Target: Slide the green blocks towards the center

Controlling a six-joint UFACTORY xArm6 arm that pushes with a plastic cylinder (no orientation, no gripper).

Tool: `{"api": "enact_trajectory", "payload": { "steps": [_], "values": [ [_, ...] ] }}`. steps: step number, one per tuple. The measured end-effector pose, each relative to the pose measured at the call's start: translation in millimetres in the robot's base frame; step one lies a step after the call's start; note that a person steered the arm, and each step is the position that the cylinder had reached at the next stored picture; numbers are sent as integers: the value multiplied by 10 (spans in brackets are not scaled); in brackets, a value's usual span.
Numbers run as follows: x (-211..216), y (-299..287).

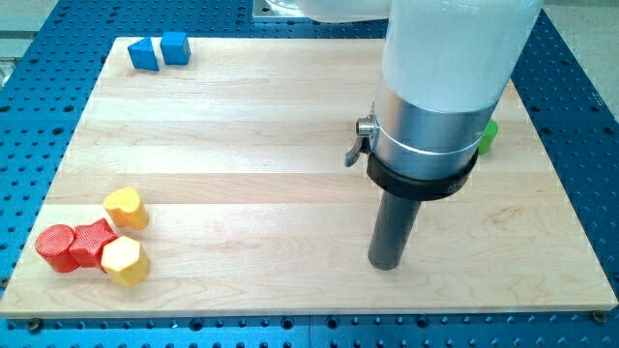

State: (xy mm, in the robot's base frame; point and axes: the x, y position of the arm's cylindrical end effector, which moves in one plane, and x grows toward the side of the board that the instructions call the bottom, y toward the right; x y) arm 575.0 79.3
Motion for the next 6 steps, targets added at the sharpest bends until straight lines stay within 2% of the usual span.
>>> {"api": "enact_trajectory", "payload": {
  "steps": [5,6],
  "values": [
    [-55,-10],
    [-580,-108]
  ]
}}
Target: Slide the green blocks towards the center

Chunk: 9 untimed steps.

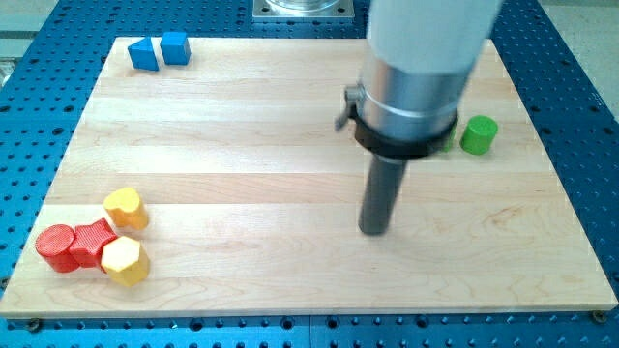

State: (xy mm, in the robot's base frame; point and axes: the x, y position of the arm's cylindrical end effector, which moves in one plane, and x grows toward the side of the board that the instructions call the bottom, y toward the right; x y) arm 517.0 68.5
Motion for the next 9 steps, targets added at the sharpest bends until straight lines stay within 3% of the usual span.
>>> {"api": "enact_trajectory", "payload": {
  "steps": [1,2,3,4,5,6,8,9],
  "values": [
    [-138,632],
    [-144,1672],
    [-421,2603],
    [-1187,2606],
    [-1348,2052],
    [-1348,1435],
    [-1348,749],
    [-1364,782]
  ]
}}
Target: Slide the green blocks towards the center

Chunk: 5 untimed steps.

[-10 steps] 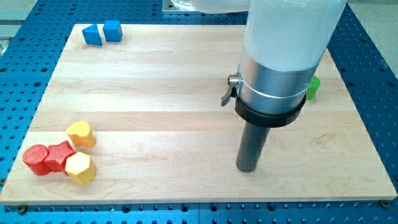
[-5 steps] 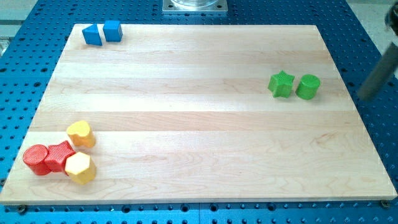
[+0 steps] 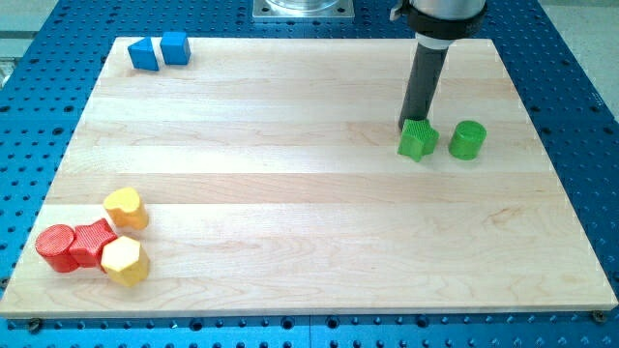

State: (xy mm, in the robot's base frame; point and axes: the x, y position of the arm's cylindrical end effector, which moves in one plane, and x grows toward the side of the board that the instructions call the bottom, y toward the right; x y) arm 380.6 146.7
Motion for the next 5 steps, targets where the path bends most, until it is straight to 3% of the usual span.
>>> {"api": "enact_trajectory", "payload": {
  "steps": [1,2,5],
  "values": [
    [-319,588],
    [-305,1057],
    [314,596]
  ]
}}
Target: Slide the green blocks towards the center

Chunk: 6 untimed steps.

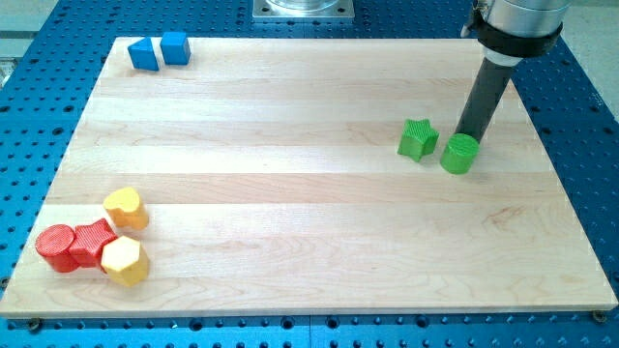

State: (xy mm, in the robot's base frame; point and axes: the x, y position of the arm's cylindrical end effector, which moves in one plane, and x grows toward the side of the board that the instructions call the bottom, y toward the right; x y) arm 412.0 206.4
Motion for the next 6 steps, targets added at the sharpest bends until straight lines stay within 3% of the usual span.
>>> {"api": "enact_trajectory", "payload": {
  "steps": [1,4,6],
  "values": [
    [122,89],
    [777,-380],
    [422,-1065]
  ]
}}
